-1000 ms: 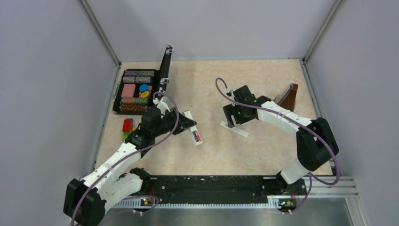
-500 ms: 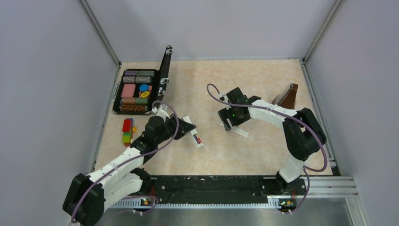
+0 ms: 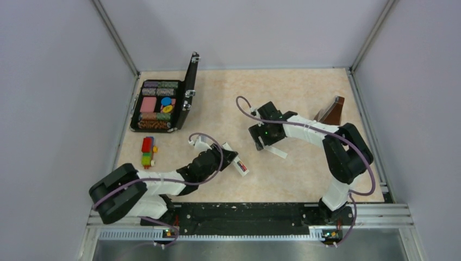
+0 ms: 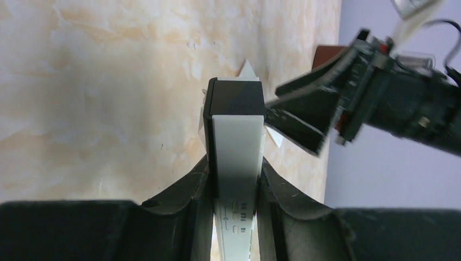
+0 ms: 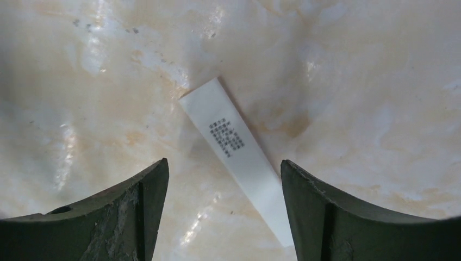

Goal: Load the batteries into the remote control

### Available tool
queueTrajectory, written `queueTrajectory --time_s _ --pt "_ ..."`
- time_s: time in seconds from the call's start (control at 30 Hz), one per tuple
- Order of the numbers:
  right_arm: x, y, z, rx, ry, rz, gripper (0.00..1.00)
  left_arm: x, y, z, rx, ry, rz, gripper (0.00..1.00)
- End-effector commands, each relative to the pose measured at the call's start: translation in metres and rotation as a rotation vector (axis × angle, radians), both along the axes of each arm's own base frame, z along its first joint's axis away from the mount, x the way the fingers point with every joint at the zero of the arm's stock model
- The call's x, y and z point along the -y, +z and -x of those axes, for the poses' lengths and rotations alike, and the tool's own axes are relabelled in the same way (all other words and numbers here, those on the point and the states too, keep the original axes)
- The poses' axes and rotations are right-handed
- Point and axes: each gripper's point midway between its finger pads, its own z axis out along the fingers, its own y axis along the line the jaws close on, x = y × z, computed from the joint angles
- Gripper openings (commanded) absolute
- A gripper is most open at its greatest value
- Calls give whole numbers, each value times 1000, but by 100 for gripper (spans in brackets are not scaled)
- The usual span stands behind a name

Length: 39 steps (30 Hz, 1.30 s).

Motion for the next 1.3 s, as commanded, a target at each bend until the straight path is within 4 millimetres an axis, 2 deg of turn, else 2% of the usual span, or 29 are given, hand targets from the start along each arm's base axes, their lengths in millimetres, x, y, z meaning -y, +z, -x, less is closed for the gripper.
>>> queueTrajectory --time_s 0.0,0.1,0.2,0.3,0.4,0.57,0.7,0.93,1.03,1.17,1.27 --pt "-24 60 2 73 -73 -212 74 11 38 -28 140 122 138 0" --pt "-36 84 24 59 -26 -348 74 21 25 -30 116 118 132 0" --pt "-45 95 50 29 65 -456 75 26 14 -29 100 131 148 0" --pt "-54 97 73 10 141 -515 75 25 1 -28 73 159 141 12" --pt "-60 86 88 -13 163 -522 75 21 -9 -26 57 184 119 27" --pt "-68 73 87 -10 122 -527 75 9 -23 -19 11 229 36 59" --pt "-70 73 72 42 81 -514 75 1 -28 -11 -35 266 -72 75" --pt "-68 80 45 114 -12 -474 75 -28 -37 5 -140 359 -172 78" --pt "-71 71 44 91 -4 -456 72 -41 -40 12 -156 379 -166 77" --pt "-81 56 48 57 61 -437 61 -61 -39 18 -162 417 -176 72" --pt "-93 48 53 54 116 -395 54 -73 -28 20 -140 425 -193 71"
